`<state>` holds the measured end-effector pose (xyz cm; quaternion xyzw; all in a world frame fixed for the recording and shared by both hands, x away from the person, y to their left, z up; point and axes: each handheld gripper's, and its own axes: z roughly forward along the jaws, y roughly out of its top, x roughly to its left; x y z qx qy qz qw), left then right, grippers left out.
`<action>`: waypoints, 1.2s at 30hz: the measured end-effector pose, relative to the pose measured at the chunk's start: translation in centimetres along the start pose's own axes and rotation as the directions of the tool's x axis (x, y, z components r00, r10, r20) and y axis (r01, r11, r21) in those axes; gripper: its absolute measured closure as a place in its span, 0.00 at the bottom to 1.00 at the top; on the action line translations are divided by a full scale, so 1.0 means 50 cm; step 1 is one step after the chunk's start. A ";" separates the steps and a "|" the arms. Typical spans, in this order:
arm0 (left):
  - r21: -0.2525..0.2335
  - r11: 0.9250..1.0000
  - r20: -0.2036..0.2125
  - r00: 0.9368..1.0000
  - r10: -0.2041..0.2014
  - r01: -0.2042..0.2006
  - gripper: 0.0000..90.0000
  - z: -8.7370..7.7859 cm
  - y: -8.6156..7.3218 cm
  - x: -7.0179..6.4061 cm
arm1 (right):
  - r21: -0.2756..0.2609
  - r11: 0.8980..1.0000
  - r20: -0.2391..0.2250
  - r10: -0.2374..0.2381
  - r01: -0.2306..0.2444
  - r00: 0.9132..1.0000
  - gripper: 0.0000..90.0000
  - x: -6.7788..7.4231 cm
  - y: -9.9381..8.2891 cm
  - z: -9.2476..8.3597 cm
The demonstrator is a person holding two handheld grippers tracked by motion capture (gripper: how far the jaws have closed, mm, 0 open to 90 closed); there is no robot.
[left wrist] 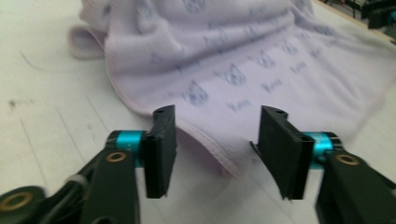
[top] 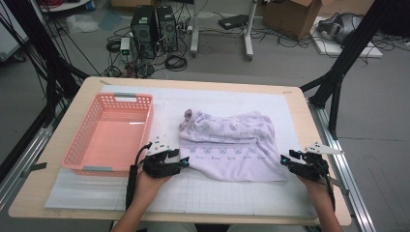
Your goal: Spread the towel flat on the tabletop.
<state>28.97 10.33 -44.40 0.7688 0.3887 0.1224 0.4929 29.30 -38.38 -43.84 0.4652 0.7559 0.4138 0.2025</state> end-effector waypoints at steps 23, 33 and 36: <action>0.162 0.987 0.171 0.984 -0.053 0.025 0.97 -0.082 -0.039 -0.027 | 0.130 0.989 -0.067 -0.068 0.076 0.995 0.95 0.044 -0.039 -0.054; 0.003 0.998 0.107 0.993 -0.055 0.055 0.45 -0.079 -0.018 -0.006 | 0.062 0.997 -0.070 -0.032 0.036 0.997 0.64 0.059 -0.028 -0.075; 0.059 0.997 0.029 0.999 -0.044 0.042 0.45 -0.031 -0.001 0.004 | 0.059 0.997 -0.045 -0.042 0.045 0.998 0.56 0.059 -0.015 -0.045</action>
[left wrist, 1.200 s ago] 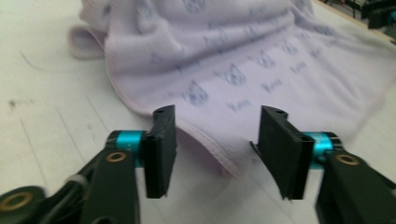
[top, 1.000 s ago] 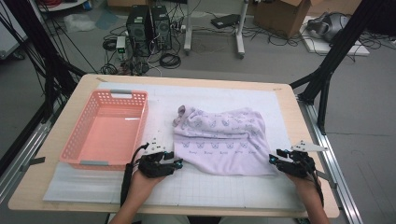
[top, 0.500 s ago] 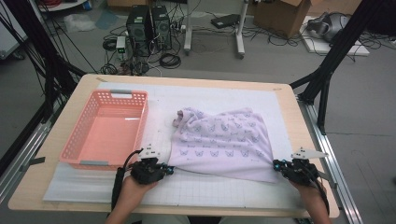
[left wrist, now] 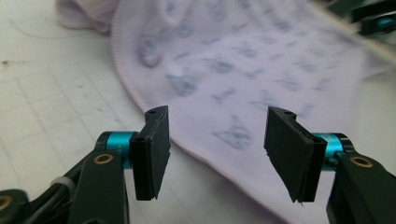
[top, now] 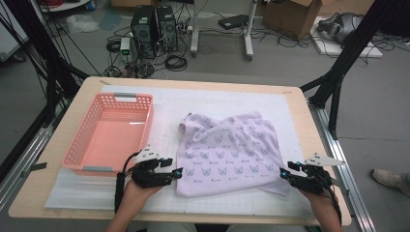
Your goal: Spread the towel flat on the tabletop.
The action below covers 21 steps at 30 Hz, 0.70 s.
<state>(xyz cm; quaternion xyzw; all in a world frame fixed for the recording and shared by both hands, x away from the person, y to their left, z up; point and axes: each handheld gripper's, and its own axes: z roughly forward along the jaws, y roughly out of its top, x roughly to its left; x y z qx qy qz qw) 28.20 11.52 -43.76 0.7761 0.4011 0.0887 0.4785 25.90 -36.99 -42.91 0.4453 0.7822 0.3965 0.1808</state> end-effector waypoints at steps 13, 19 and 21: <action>0.068 0.990 -0.170 0.976 0.136 -0.126 0.96 0.092 0.045 -0.012 | 0.048 0.998 -0.007 -0.046 0.047 0.999 0.95 -0.018 0.030 0.090; -0.004 0.996 -0.243 0.966 0.086 -0.090 0.96 0.110 0.081 0.027 | -0.030 0.999 0.085 -0.015 0.017 0.996 0.95 -0.037 0.051 0.098; -0.020 0.997 -0.262 0.963 0.067 -0.074 0.96 0.117 0.088 0.040 | -0.040 0.999 0.100 0.005 -0.001 0.995 0.95 -0.046 0.056 0.105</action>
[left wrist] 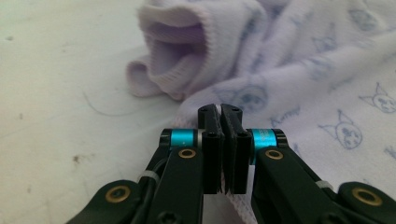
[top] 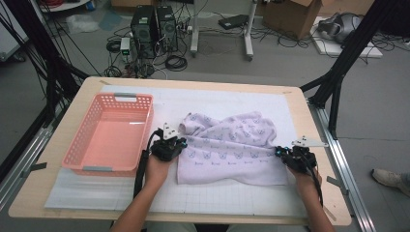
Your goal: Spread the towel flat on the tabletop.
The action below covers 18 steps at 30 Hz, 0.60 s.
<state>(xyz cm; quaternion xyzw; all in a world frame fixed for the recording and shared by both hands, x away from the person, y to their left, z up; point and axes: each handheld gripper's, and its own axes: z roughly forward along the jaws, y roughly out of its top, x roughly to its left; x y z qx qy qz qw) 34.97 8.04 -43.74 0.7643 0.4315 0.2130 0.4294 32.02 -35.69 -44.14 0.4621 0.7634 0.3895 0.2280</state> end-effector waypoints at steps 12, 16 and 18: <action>0.009 0.999 0.027 0.998 -0.051 0.050 0.61 0.015 0.005 0.003 | -0.016 0.998 0.048 0.055 -0.054 0.997 0.73 -0.012 0.009 0.017; -0.014 1.000 0.065 0.998 -0.021 0.022 0.55 -0.023 -0.013 -0.011 | -0.058 0.993 0.015 0.103 -0.102 0.995 0.64 -0.022 -0.002 -0.020; -0.004 1.000 0.084 0.996 -0.024 0.024 0.54 -0.035 -0.026 -0.017 | -0.062 0.992 0.007 0.111 -0.110 0.994 0.61 -0.024 -0.011 -0.033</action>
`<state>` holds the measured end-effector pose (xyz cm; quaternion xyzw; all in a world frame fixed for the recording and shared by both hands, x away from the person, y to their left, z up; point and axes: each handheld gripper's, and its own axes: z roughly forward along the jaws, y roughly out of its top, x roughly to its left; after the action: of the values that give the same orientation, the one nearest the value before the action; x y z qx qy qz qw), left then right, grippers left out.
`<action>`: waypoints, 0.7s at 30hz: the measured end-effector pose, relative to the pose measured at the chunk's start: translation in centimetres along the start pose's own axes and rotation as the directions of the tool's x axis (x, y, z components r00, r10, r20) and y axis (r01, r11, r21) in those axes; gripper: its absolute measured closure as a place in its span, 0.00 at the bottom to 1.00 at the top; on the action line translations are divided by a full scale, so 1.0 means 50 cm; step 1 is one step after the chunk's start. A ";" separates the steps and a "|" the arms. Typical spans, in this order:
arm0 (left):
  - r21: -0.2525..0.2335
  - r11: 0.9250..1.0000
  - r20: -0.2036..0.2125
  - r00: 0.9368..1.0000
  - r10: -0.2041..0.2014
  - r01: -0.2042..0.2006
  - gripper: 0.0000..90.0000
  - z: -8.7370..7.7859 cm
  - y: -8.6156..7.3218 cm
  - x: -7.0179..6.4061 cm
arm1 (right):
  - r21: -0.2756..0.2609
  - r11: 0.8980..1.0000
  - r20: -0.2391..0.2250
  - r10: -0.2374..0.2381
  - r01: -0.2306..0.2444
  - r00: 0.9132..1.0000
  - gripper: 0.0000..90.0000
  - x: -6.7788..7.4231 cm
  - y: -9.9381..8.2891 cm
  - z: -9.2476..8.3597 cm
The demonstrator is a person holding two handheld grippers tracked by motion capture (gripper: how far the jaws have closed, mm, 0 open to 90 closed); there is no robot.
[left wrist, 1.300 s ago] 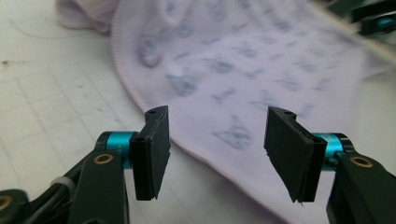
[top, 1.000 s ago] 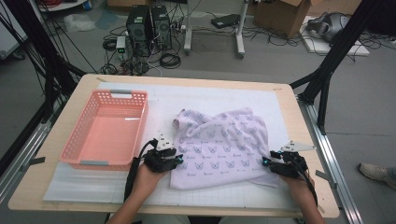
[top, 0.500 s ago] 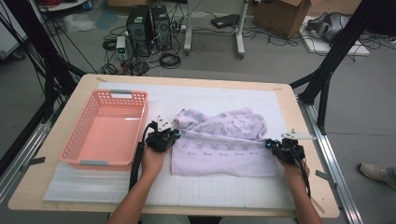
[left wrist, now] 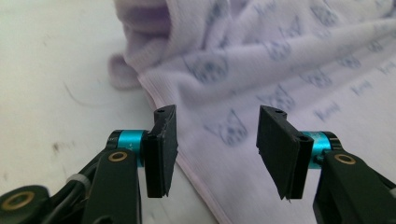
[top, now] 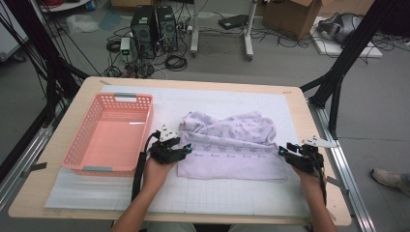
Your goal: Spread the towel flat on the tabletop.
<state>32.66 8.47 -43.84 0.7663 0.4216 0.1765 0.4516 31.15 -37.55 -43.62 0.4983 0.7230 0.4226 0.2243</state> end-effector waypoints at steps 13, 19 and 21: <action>0.078 0.995 0.049 0.997 -0.059 0.055 0.56 -0.036 -0.062 -0.048 | 0.116 0.993 -0.030 0.027 -0.024 0.999 0.57 0.016 -0.069 -0.057; 0.085 0.996 -0.011 1.000 -0.019 0.020 0.90 -0.049 -0.071 -0.066 | 0.132 0.991 0.029 -0.016 0.012 0.999 0.75 0.038 -0.085 -0.074; 0.085 0.996 -0.009 1.000 -0.024 0.024 0.95 -0.058 -0.077 -0.070 | 0.130 0.992 0.001 -0.004 0.004 1.000 0.93 0.040 -0.089 -0.079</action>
<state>26.84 8.14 -45.17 0.7790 0.4397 0.1559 0.4189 25.04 -37.93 -44.98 0.5107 0.7497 0.3740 0.1928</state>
